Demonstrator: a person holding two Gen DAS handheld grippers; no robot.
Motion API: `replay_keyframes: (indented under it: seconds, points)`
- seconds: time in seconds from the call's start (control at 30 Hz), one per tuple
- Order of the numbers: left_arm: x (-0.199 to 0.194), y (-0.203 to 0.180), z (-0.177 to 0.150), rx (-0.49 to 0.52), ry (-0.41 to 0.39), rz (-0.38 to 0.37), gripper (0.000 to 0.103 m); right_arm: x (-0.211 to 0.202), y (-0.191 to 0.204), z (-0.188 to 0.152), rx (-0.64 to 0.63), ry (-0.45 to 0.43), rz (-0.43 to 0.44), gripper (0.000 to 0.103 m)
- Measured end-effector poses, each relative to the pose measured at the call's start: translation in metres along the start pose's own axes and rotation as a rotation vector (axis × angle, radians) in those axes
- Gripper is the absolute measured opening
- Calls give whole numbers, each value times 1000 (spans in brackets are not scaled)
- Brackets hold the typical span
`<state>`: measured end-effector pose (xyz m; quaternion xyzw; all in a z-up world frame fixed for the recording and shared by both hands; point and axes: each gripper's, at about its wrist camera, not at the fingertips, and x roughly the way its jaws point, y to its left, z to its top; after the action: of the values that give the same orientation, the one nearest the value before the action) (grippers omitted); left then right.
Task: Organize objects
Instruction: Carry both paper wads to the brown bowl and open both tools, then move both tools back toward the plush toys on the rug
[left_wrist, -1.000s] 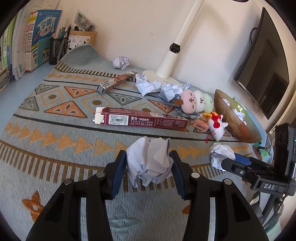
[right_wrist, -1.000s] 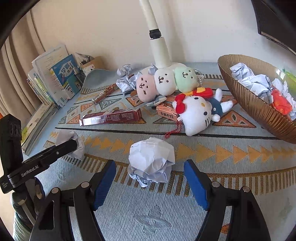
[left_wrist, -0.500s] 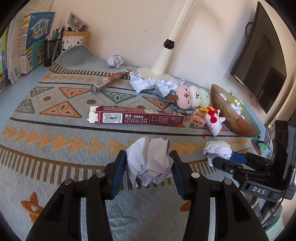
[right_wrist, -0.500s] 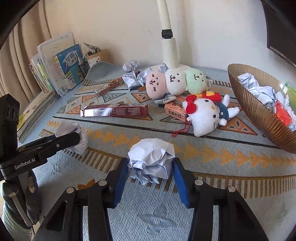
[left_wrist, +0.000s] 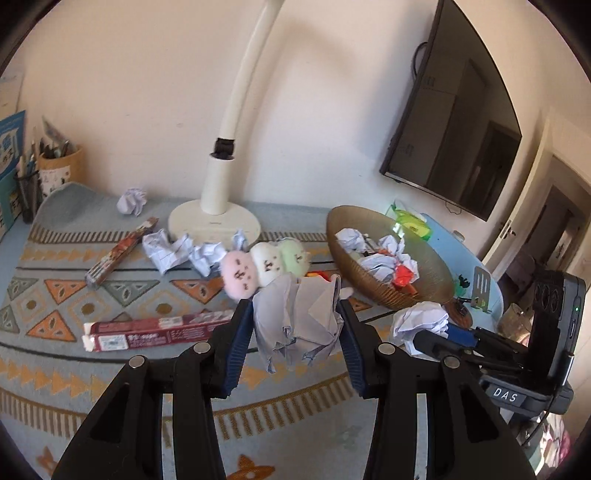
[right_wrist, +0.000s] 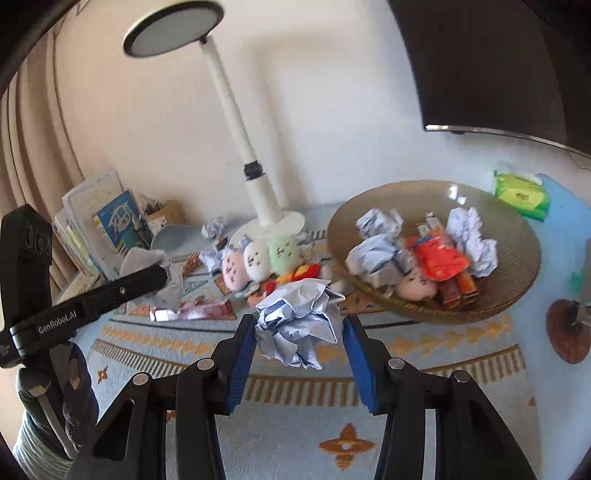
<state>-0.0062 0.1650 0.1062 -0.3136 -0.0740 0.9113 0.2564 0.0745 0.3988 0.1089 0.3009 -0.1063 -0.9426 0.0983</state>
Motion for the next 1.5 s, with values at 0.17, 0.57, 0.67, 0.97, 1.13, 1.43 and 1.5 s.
replay_keyframes:
  seconds: [0.17,0.57,0.67,0.97,1.13,1.43,1.5]
  points:
    - [61,-70,42,69,3,-86,43,-18,-70,59,110,-59,-200,47]
    - [117,-89,64,2,1,-127,83,4,-119,84,78,-3,-342,77]
    - [79,-56,58,-32,-28,-64,83,-9,-112,73,137,-9,-243,78]
    - [-29,71,-38,-128,-13,402,93,20,34,7,-133,113,-70,87]
    - [-35,126,-74,-201,14,464,93,80,86,-35,-230,201,48,89]
    - [-21,138,-86,-268,77,376,94,117,61,-49,-120,247,-57,94]
    - [-22,137,-87,-272,76,377,94,121,58,-48,-107,268,-60,94]
